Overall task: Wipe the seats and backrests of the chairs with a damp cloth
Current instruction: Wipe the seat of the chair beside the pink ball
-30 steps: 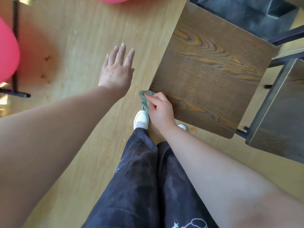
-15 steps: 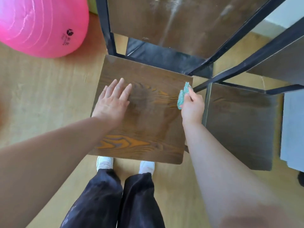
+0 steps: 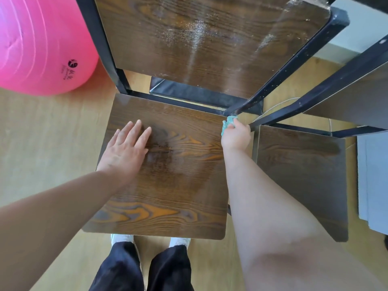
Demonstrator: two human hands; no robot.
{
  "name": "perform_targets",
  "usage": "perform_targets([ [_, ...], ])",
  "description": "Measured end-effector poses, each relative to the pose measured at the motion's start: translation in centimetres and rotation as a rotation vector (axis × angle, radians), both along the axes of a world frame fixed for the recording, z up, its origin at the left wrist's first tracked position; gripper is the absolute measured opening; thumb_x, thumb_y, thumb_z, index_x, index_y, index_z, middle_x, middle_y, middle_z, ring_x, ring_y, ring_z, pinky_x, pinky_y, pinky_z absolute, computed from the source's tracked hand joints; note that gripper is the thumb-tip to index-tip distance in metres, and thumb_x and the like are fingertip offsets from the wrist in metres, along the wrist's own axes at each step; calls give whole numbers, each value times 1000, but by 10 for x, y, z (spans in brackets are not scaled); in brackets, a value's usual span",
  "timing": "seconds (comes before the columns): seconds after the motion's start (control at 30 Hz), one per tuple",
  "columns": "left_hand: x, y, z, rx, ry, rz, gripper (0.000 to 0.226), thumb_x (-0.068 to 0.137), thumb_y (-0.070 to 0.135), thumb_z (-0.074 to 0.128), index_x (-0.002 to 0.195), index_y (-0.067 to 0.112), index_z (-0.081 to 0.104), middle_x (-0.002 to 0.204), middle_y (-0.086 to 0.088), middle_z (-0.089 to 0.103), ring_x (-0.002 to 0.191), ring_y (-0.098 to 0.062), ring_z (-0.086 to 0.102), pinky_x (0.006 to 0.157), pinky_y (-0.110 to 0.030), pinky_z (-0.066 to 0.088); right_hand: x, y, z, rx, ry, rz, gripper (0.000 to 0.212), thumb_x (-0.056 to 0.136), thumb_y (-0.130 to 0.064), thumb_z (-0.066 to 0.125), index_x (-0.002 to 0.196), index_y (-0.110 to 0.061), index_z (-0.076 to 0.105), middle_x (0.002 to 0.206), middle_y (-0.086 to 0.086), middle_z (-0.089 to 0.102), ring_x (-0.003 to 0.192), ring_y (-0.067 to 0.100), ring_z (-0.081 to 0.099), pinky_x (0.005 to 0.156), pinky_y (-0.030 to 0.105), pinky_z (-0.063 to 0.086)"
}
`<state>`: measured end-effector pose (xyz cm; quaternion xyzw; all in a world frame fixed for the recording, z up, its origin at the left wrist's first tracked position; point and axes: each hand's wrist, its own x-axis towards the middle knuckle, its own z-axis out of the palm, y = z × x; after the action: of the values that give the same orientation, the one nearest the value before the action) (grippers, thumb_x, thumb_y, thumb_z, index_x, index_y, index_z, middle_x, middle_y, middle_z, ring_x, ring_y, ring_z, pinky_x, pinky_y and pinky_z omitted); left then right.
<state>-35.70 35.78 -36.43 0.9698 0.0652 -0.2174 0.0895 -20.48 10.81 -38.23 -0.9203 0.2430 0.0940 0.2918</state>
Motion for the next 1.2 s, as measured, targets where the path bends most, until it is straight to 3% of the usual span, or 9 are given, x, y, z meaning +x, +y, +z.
perform_targets([
  [0.17, -3, 9, -2, -23, 15, 32, 58, 107, 33, 20, 159, 24, -6, 167, -4, -10, 152, -23, -15, 124, -41, -2, -2, 18, -1, 9, 1, -126, 38, 103, -25, 49, 139, -14, 49, 134, 7, 55, 121, 22, 59, 61, 9, 44],
  [0.27, -6, 17, -1, -15, 22, 49, 58, 107, 34, 17, 158, 24, -7, 166, -4, -11, 152, -23, -16, 125, -40, -2, -7, 42, -1, -21, -13, -65, 38, 101, -22, 51, 138, -12, 50, 133, 10, 56, 122, 25, 58, 82, 26, 58],
  [0.37, -10, 30, -2, -12, 20, 86, 58, 107, 35, 18, 159, 24, -4, 167, -4, -9, 152, -23, -14, 124, -40, -2, -14, 75, -1, -40, -14, 95, 42, 100, -17, 53, 141, -14, 49, 133, 7, 51, 121, 22, 56, 93, 31, 55],
  [0.6, -28, 61, -4, -16, 25, 134, 58, 108, 33, 23, 159, 22, -1, 167, -6, -6, 153, -26, -9, 124, -42, 2, -34, 166, -2, -43, -12, 398, 48, 98, -12, 56, 145, -17, 48, 128, 4, 48, 117, 17, 53, 92, 23, 49],
  [0.77, -44, 87, -4, -4, 45, 163, 57, 108, 33, 18, 158, 23, -7, 166, -7, -12, 153, -27, -12, 124, -43, -1, -45, 228, -4, -46, -32, 557, 43, 99, -12, 52, 142, -14, 51, 125, 5, 48, 115, 20, 54, 93, 31, 55],
  [1.03, -72, 123, -9, -23, 56, 242, 58, 108, 32, 20, 158, 24, -9, 166, -6, -14, 152, -27, -15, 124, -43, -2, -53, 263, -7, -95, -41, 581, 33, 100, -9, 43, 129, -9, 60, 123, 6, 48, 108, 25, 55, 90, 36, 53],
  [1.2, -88, 130, -11, -50, 56, 284, 58, 108, 33, 20, 158, 24, -8, 166, -7, -12, 152, -27, -13, 124, -44, -1, -62, 266, -6, -111, -53, 667, 37, 101, -9, 45, 136, -12, 56, 125, 6, 47, 112, 22, 54, 92, 34, 53],
])
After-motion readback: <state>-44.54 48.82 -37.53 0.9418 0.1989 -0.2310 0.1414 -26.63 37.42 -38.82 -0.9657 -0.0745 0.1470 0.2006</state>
